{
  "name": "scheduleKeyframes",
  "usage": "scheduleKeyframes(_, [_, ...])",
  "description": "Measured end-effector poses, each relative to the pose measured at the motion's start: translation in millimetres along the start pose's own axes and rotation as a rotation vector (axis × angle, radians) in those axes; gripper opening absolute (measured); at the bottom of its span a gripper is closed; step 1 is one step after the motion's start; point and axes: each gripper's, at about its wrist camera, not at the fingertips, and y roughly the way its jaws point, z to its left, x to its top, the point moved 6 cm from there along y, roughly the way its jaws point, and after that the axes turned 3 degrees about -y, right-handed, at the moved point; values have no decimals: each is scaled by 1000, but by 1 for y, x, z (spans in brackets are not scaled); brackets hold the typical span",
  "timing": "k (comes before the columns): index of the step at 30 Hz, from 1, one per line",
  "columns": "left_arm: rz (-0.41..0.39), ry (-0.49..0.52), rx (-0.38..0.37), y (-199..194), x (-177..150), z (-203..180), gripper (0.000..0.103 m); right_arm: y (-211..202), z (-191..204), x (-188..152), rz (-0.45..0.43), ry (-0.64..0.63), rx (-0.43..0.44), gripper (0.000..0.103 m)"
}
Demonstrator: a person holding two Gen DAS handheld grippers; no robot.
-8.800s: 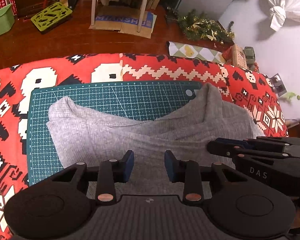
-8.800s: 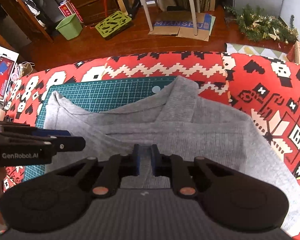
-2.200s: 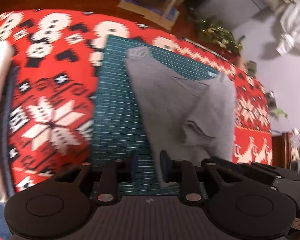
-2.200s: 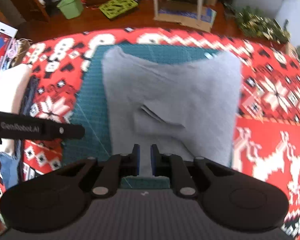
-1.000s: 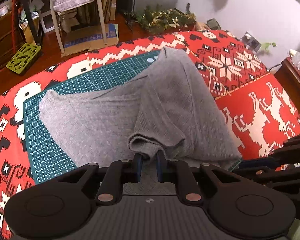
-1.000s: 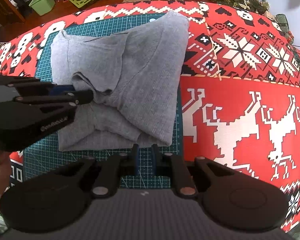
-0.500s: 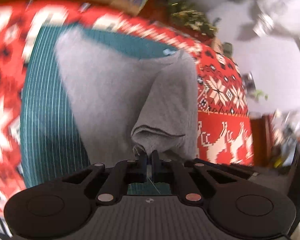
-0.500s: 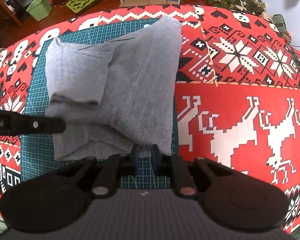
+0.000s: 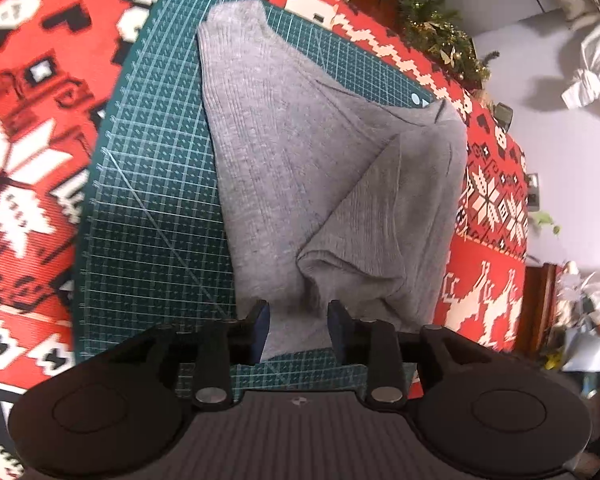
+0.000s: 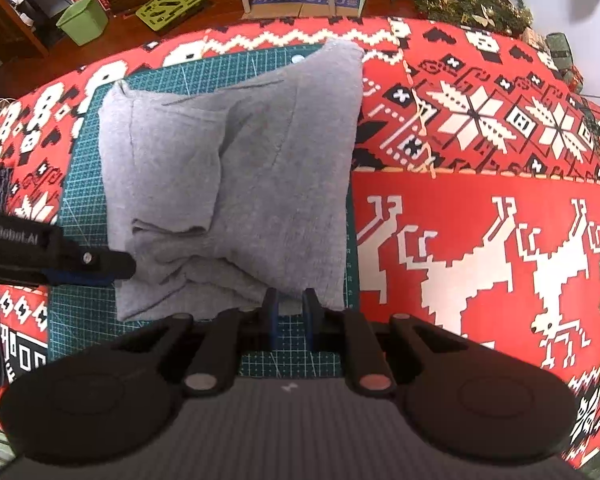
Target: Fold clothes
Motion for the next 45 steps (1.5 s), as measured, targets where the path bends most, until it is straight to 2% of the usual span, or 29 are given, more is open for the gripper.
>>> scheduleKeyframes(3, [-55, 89, 53, -14, -1, -3, 32, -7, 2, 9, -26, 2, 14, 13])
scheduleKeyframes(6, [-83, 123, 50, -21, 1, -5, 35, -7, 6, 20, -42, 20, 45, 14])
scheduleKeyframes(9, [-79, 99, 32, -22, 4, 0, 35, -4, 15, 28, -49, 37, 85, 14])
scheduleKeyframes(12, [-75, 79, 36, -24, 6, 5, 35, 6, 23, 32, -37, 76, 124, 23])
scheduleKeyframes(18, [-85, 48, 36, -31, 9, 20, 35, 20, 32, 39, -17, 125, 168, 24])
scheduleKeyframes(20, [-81, 34, 39, -32, 10, 26, 35, 26, 35, 41, -3, 115, 159, 16])
scheduleKeyframes(21, [-80, 24, 41, -32, 11, 30, 35, 29, 37, 42, 4, 110, 155, 3])
scheduleKeyframes(25, [-87, -20, 25, -36, 17, 41, 35, 25, 50, 52, -3, 89, 182, 2])
scheduleKeyframes(32, [-118, -54, 17, -48, 26, 54, 35, 23, 94, 85, -22, -9, 219, 2])
scheduleKeyframes(36, [-124, -103, -16, -52, 27, 66, 35, 36, 114, 97, -1, -44, 209, 2])
scheduleKeyframes(45, [-119, -128, -23, -51, 22, 83, 33, 56, 146, 104, 30, -105, 201, 2])
